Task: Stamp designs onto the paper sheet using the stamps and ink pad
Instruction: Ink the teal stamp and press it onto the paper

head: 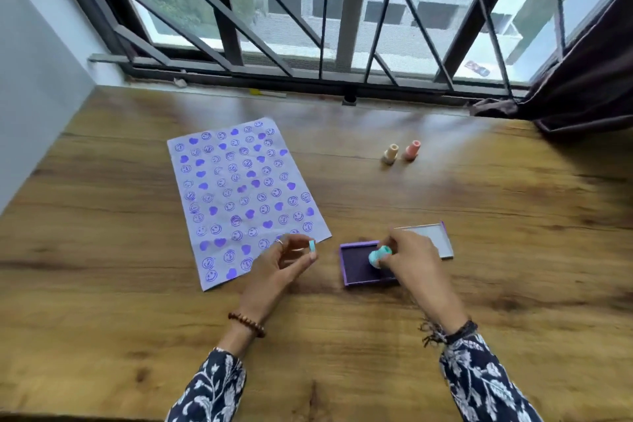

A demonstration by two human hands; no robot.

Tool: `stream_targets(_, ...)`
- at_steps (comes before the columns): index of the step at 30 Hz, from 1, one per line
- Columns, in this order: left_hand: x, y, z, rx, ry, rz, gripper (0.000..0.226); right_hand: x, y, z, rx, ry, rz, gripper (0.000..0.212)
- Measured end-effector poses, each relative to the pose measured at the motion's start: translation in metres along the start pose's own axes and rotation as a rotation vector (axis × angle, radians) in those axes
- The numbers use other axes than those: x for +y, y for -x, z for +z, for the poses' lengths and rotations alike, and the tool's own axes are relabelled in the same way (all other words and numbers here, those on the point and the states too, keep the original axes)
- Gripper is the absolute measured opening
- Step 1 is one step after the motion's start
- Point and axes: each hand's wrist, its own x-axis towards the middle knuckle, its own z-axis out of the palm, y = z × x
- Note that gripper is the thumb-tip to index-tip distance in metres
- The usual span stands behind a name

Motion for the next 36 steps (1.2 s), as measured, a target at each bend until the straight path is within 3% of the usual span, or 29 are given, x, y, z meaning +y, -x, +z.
stream_targets(3,0.0,-0.001,-0.035,0.167,-0.021,0.056,0.015,-0.024,0.016,0.025,0.02,-0.056,-0.076,0.016)
stream_targets(6,0.0,-0.009,-0.065,0.232,-0.122,0.092,0.017,-0.057,0.032,0.056,-0.041,-0.178,-0.195,0.017)
stream_targets(12,-0.013,-0.025,-0.088,0.175,-0.036,-0.013,0.017,-0.1,0.037,0.098,-0.022,-0.13,-0.403,0.021)
stream_targets(30,-0.031,-0.032,-0.101,0.077,0.004,-0.005,0.018,-0.129,0.024,0.112,-0.093,0.434,-0.549,0.024)
stream_targets(36,-0.031,-0.032,-0.103,0.047,0.017,-0.007,0.023,-0.131,0.02,0.108,-0.132,0.445,-0.593,0.023)
